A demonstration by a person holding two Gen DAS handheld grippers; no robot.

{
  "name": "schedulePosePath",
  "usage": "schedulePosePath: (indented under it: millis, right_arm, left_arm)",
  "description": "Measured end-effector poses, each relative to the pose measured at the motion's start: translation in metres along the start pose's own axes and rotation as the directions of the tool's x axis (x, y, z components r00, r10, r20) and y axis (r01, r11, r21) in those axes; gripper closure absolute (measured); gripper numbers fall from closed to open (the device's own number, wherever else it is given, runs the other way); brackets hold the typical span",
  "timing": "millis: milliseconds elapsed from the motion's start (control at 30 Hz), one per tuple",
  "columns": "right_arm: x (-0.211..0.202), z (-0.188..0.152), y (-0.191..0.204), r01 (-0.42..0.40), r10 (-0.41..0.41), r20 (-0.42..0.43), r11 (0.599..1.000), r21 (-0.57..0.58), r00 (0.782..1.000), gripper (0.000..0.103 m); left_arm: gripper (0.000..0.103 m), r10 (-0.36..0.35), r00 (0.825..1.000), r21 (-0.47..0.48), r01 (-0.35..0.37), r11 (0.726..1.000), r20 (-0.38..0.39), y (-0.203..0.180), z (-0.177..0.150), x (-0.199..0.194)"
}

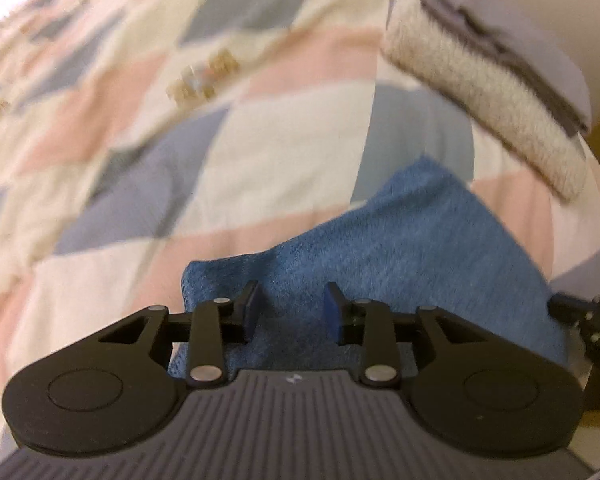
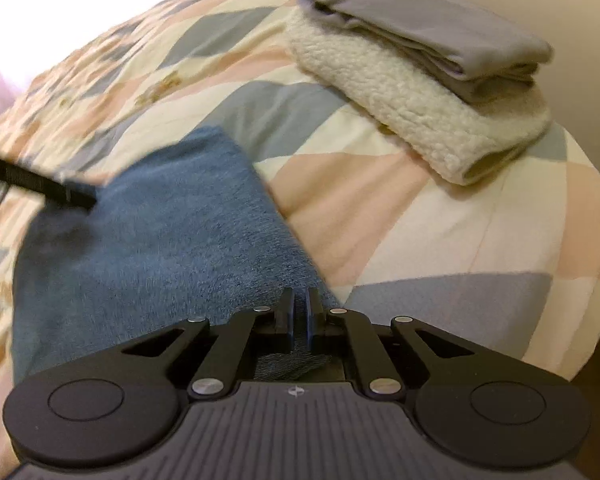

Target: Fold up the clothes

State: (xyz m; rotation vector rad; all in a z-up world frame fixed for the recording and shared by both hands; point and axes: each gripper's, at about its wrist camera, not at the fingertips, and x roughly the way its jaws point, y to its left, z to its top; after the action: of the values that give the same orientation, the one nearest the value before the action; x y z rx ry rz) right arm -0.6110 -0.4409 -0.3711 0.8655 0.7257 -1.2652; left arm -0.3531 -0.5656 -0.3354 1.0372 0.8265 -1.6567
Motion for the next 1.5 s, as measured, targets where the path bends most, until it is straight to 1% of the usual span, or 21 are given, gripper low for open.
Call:
schedulePosePath:
  millis: [67,200,233,300,433,500,533,567,600,700,800,833,867,900,1000,1067,1167,1233,1333,1400,1500]
  right_arm:
    - [0.000,0.002,-0.010,-0.053,0.053,-0.010,0.999,0.006,0.999,0.095]
    - [-0.004,0.015,-0.028,-0.159,0.157,-0.060,0.987,-0.023,0.986,0.095]
    - [-0.010,0.021,-0.030,-0.170,0.167,-0.059,0.984,-0.051,0.984,0.095]
    - [-0.024,0.033,-0.032,-0.172,0.168,-0.042,0.977,-0.123,0.985,0.086]
    - [-0.069,0.074,-0.040,-0.119,0.154,0.097,0.948,-0.295,0.983,0.081]
    - [-0.093,0.105,-0.049,-0.075,0.154,0.195,0.930,-0.360,0.969,0.074]
    - [-0.104,0.123,-0.055,-0.050,0.153,0.242,0.922,-0.385,0.958,0.065]
    - [-0.113,0.143,-0.063,-0.030,0.152,0.278,0.917,-0.398,0.949,0.057]
    - [-0.121,0.164,-0.071,-0.012,0.150,0.309,0.913,-0.407,0.939,0.055]
    - [-0.123,0.227,-0.099,-0.024,0.149,0.304,0.924,-0.381,0.941,0.055]
    - [-0.104,0.276,-0.121,-0.046,0.132,0.245,0.943,-0.330,0.960,0.055]
    - [-0.094,0.288,-0.125,-0.059,0.129,0.211,0.949,-0.309,0.969,0.055]
    - [-0.083,0.296,-0.128,-0.073,0.125,0.173,0.958,-0.278,0.977,0.055]
    - [-0.073,0.303,-0.131,-0.086,0.122,0.133,0.966,-0.243,0.984,0.055]
    - [-0.048,0.305,-0.136,-0.066,0.073,0.045,0.987,-0.144,0.996,0.055]
    - [-0.037,0.295,-0.140,-0.061,0.062,0.005,0.995,-0.083,0.998,0.055]
    - [-0.034,0.268,-0.134,-0.111,0.110,-0.013,0.992,-0.059,0.994,0.055]
    - [-0.041,0.245,-0.123,-0.186,0.186,-0.012,0.979,-0.078,0.983,0.055]
    - [-0.055,0.205,-0.104,-0.268,0.266,-0.031,0.956,-0.119,0.963,0.053]
    - [-0.060,0.179,-0.093,-0.285,0.279,-0.057,0.947,-0.150,0.958,0.052]
    - [-0.065,0.141,-0.083,-0.308,0.296,-0.097,0.940,-0.148,0.950,0.052]
  left_arm:
    - [0.072,0.029,0.999,-0.030,-0.029,0.999,0.025,-0.006,-0.002,-0.021]
    - [0.071,0.139,0.990,-0.162,-0.143,0.976,-0.035,-0.010,-0.022,-0.048]
    - [0.071,0.161,0.986,-0.201,-0.168,0.965,-0.055,-0.009,-0.028,-0.055]
    - [0.071,0.199,0.977,-0.286,-0.212,0.935,-0.073,-0.007,-0.041,-0.079]
    - [0.068,0.315,0.948,-0.409,-0.308,0.859,-0.051,-0.002,-0.061,-0.153]
    - [0.067,0.388,0.921,-0.445,-0.360,0.820,-0.030,0.005,-0.068,-0.197]
    - [0.065,0.428,0.904,-0.455,-0.389,0.801,-0.020,0.008,-0.070,-0.219]
    - [0.063,0.478,0.878,-0.455,-0.431,0.780,-0.013,0.011,-0.072,-0.244]
    - [0.063,0.525,0.851,-0.450,-0.472,0.758,-0.008,0.014,-0.072,-0.268]
    - [0.059,0.623,0.783,-0.452,-0.555,0.698,0.001,0.020,-0.074,-0.335]
    - [0.053,0.669,0.743,-0.417,-0.612,0.672,-0.011,0.016,-0.069,-0.381]
    - [0.046,0.675,0.738,-0.400,-0.626,0.670,-0.024,0.012,-0.065,-0.391]
    - [0.038,0.670,0.741,-0.390,-0.629,0.673,-0.039,0.008,-0.061,-0.395]
    - [0.037,0.664,0.746,-0.380,-0.631,0.677,-0.054,0.004,-0.057,-0.399]
    - [0.037,0.604,0.791,-0.363,-0.593,0.719,-0.096,-0.005,-0.047,-0.395]
    - [0.037,0.565,0.817,-0.353,-0.564,0.746,-0.113,-0.012,-0.042,-0.387]
    - [0.034,0.531,0.844,-0.399,-0.513,0.760,-0.073,-0.027,-0.055,-0.357]
    - [0.034,0.487,0.869,-0.477,-0.467,0.745,-0.090,-0.033,-0.074,-0.329]
    - [0.035,0.389,0.909,-0.607,-0.396,0.689,-0.152,-0.042,-0.106,-0.278]
    - [0.036,0.359,0.910,-0.640,-0.403,0.654,-0.206,-0.053,-0.123,-0.247]
    - [0.036,0.311,0.917,-0.666,-0.397,0.632,-0.252,-0.067,-0.140,-0.216]
